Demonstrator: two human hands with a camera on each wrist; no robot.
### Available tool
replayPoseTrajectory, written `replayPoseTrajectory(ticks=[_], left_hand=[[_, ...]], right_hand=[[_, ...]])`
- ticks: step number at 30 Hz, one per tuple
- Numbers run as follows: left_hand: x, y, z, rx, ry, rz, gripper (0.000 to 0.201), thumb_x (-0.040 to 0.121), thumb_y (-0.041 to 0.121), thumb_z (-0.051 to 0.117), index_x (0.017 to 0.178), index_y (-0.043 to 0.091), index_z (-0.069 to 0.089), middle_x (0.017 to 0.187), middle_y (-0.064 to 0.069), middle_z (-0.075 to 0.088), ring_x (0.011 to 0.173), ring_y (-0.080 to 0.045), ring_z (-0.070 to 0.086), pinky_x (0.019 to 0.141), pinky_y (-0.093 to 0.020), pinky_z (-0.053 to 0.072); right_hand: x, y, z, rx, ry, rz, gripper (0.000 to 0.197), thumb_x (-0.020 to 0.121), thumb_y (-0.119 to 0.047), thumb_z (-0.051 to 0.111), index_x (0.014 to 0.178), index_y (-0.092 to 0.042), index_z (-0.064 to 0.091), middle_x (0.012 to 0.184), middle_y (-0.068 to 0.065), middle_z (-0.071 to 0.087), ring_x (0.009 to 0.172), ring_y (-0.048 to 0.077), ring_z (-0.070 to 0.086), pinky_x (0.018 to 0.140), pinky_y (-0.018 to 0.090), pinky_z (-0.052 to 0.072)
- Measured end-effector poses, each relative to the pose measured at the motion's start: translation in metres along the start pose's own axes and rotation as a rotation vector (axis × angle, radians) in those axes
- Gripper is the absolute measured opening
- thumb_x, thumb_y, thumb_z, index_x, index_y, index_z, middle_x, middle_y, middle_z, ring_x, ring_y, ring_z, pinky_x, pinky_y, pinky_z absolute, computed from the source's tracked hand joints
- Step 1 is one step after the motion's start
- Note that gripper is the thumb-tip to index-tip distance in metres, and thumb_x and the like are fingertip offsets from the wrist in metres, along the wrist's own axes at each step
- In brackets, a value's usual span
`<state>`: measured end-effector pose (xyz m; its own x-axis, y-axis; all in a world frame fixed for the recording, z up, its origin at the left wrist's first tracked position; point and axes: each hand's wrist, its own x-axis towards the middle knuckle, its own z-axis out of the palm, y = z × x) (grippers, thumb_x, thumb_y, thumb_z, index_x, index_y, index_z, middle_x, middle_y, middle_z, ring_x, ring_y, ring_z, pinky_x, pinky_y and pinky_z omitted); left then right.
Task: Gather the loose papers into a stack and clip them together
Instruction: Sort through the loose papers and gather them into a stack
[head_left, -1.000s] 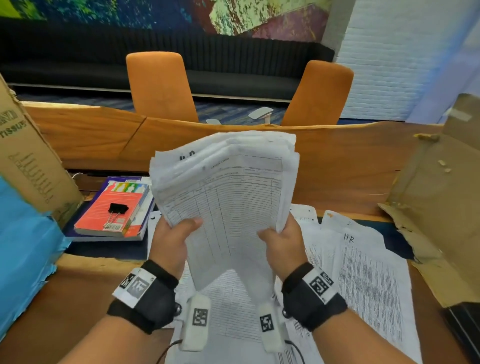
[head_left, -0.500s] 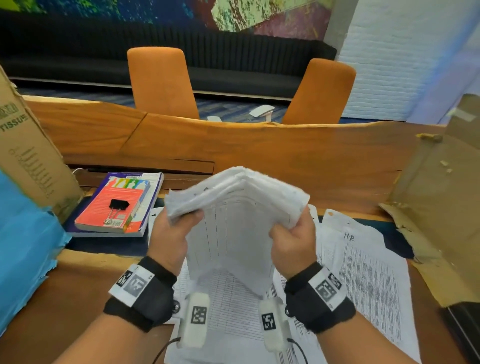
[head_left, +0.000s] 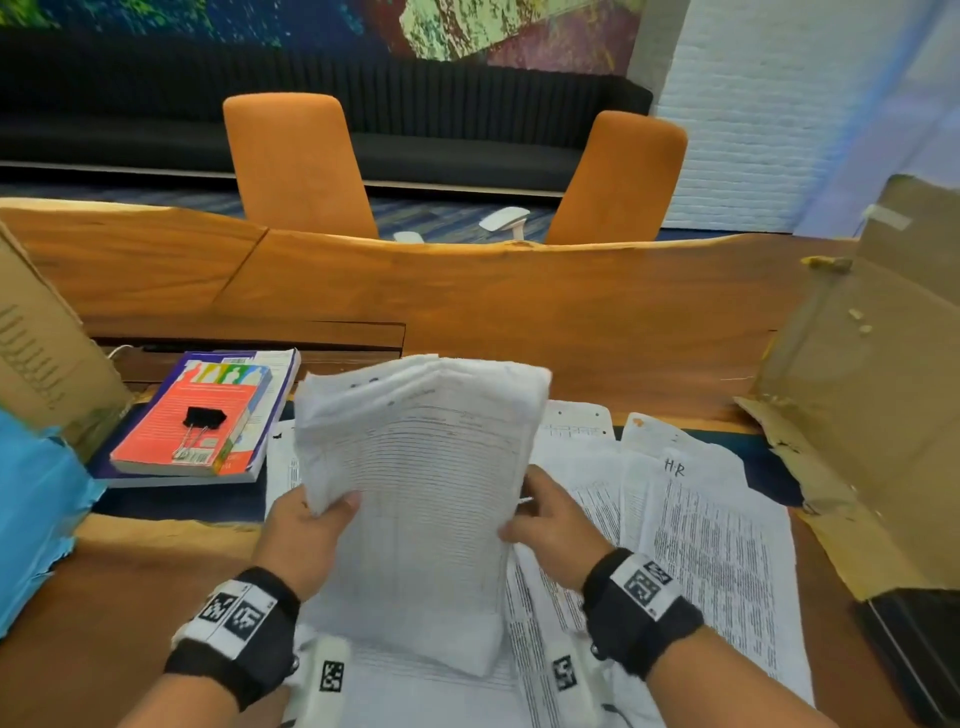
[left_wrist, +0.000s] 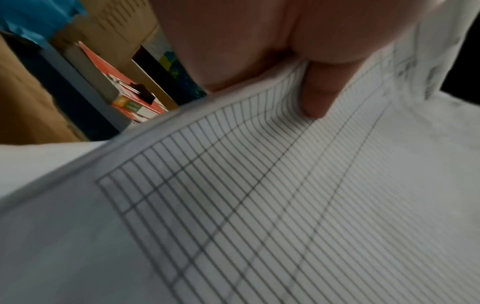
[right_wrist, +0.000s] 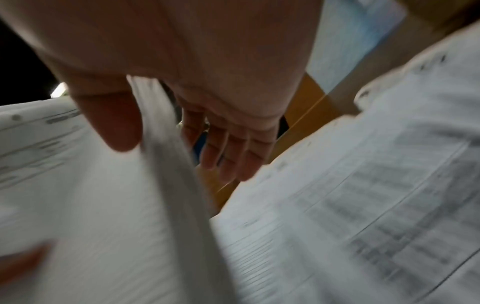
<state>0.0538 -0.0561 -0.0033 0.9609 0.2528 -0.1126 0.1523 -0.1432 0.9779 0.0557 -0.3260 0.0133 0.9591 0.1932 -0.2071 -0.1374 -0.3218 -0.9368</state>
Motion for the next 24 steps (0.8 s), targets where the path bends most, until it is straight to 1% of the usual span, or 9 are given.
replayPoseTrajectory(ticks=[2, 4, 5, 7, 9, 13, 19, 22, 24], left_hand=[[-0.001, -0.002, -0.009, 0.032, 0.013, -0.022, 0.014, 0.090, 0.009, 0.065, 0.102, 0.016, 0.067, 0.090, 0.007, 0.068, 0.096, -0.025, 0.063, 0.087, -0.036, 0.047], [-0.001, -0.012, -0.021, 0.024, 0.048, -0.108, 0.015, 0.091, 0.005, 0.063, 0.105, 0.007, 0.066, 0.089, 0.003, 0.068, 0.093, -0.028, 0.063, 0.088, -0.041, 0.047], [-0.002, -0.019, -0.026, 0.000, 0.058, -0.160, 0.010, 0.091, 0.004, 0.061, 0.100, 0.006, 0.066, 0.089, -0.001, 0.069, 0.091, -0.029, 0.064, 0.089, -0.043, 0.047], [-0.003, -0.032, -0.035, -0.034, 0.081, -0.263, 0.007, 0.091, 0.004, 0.062, 0.095, 0.008, 0.067, 0.097, -0.010, 0.071, 0.096, -0.034, 0.065, 0.096, -0.053, 0.047], [-0.005, -0.044, -0.037, -0.058, 0.097, -0.340, 0.009, 0.090, 0.004, 0.063, 0.097, 0.007, 0.067, 0.105, -0.016, 0.070, 0.100, -0.038, 0.064, 0.099, -0.059, 0.044], [-0.006, -0.069, -0.036, -0.069, 0.090, -0.437, 0.019, 0.086, -0.003, 0.064, 0.104, -0.007, 0.065, 0.104, -0.025, 0.069, 0.097, -0.042, 0.065, 0.098, -0.059, 0.045], [-0.010, -0.101, -0.027, 0.002, 0.056, -0.552, 0.017, 0.084, -0.005, 0.066, 0.101, 0.000, 0.065, 0.103, -0.019, 0.068, 0.101, -0.040, 0.062, 0.102, -0.055, 0.043], [-0.007, -0.117, -0.026, 0.022, 0.048, -0.596, 0.020, 0.083, -0.004, 0.068, 0.101, 0.004, 0.065, 0.112, -0.021, 0.066, 0.107, -0.040, 0.059, 0.105, -0.055, 0.040], [-0.004, -0.124, -0.026, 0.049, 0.025, -0.599, 0.026, 0.082, -0.006, 0.069, 0.107, -0.001, 0.066, 0.110, -0.019, 0.066, 0.106, -0.038, 0.059, 0.106, -0.054, 0.039]], right_hand=[[-0.002, 0.020, -0.042, -0.369, 0.047, 0.143, 0.055, 0.086, -0.020, 0.069, 0.135, -0.026, 0.045, 0.138, -0.007, 0.046, 0.108, 0.015, 0.059, 0.083, 0.028, 0.055], [-0.007, 0.050, -0.077, -0.684, 0.055, 0.372, 0.081, 0.083, -0.040, 0.074, 0.150, -0.031, 0.028, 0.157, -0.003, 0.024, 0.133, 0.025, 0.045, 0.103, 0.042, 0.048], [-0.010, 0.064, -0.085, -0.807, 0.002, 0.459, 0.095, 0.078, -0.052, 0.075, 0.154, -0.035, 0.019, 0.164, 0.000, 0.009, 0.146, 0.032, 0.026, 0.114, 0.052, 0.036], [-0.014, 0.088, -0.080, -0.900, -0.135, 0.516, 0.112, 0.070, -0.066, 0.073, 0.155, -0.041, 0.005, 0.165, 0.001, -0.016, 0.152, 0.038, -0.005, 0.118, 0.063, 0.017], [-0.020, 0.098, -0.059, -0.856, -0.238, 0.520, 0.113, 0.073, -0.066, 0.071, 0.155, -0.042, -0.003, 0.162, 0.000, -0.025, 0.150, 0.038, -0.015, 0.118, 0.065, 0.011], [-0.021, 0.099, -0.012, -0.880, -0.219, 0.529, 0.106, 0.083, -0.054, 0.067, 0.154, -0.040, -0.010, 0.162, 0.002, -0.027, 0.149, 0.039, -0.018, 0.115, 0.070, 0.007], [-0.021, 0.091, 0.004, -0.819, -0.212, 0.483, 0.088, 0.087, -0.043, 0.058, 0.155, -0.035, 0.003, 0.166, 0.001, -0.012, 0.153, 0.034, -0.001, 0.119, 0.061, 0.016], [-0.008, 0.078, -0.035, -0.851, 0.048, 0.344, 0.071, 0.092, -0.039, 0.055, 0.153, -0.029, 0.021, 0.164, 0.000, 0.013, 0.147, 0.027, 0.024, 0.119, 0.050, 0.026], [0.007, 0.071, -0.075, -0.890, 0.223, 0.311, 0.070, 0.094, -0.027, 0.053, 0.155, -0.027, 0.018, 0.166, 0.000, 0.009, 0.150, 0.026, 0.016, 0.121, 0.049, 0.019]])
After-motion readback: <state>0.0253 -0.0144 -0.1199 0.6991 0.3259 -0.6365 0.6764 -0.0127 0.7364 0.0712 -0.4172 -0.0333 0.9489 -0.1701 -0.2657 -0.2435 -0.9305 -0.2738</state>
